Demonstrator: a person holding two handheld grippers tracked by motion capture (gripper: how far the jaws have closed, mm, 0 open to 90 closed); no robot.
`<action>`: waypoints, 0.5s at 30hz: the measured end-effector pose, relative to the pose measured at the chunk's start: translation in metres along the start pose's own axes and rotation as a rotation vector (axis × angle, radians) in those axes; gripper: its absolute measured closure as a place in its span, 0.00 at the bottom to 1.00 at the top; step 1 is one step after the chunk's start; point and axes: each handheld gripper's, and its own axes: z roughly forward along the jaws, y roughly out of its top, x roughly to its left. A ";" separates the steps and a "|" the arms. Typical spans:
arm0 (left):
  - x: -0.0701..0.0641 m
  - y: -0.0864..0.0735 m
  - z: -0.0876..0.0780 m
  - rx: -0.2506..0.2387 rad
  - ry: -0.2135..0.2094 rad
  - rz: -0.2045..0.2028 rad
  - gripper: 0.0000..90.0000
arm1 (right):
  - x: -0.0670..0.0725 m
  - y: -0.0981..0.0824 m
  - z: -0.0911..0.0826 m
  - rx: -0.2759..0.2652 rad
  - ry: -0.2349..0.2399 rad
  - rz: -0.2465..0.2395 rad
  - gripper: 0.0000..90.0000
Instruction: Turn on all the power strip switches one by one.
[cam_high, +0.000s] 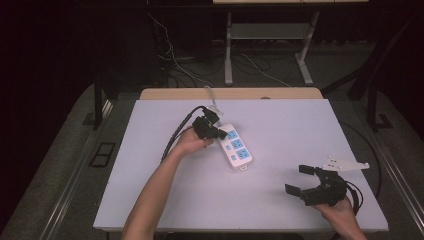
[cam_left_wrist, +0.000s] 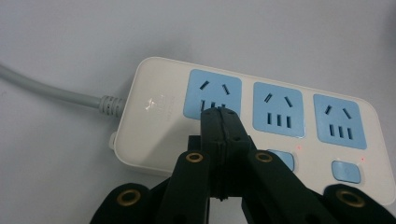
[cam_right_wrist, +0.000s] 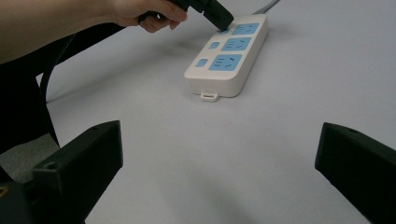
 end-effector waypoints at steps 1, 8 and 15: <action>0.000 0.000 0.000 0.000 0.001 0.003 0.99 | 0.000 0.000 0.000 0.000 0.000 0.000 0.01; 0.002 -0.002 0.001 -0.008 -0.008 -0.001 0.99 | 0.000 0.000 0.000 -0.005 0.004 0.001 0.01; 0.005 -0.003 0.001 -0.012 -0.030 -0.046 1.00 | 0.000 0.000 0.000 -0.010 0.005 0.003 0.01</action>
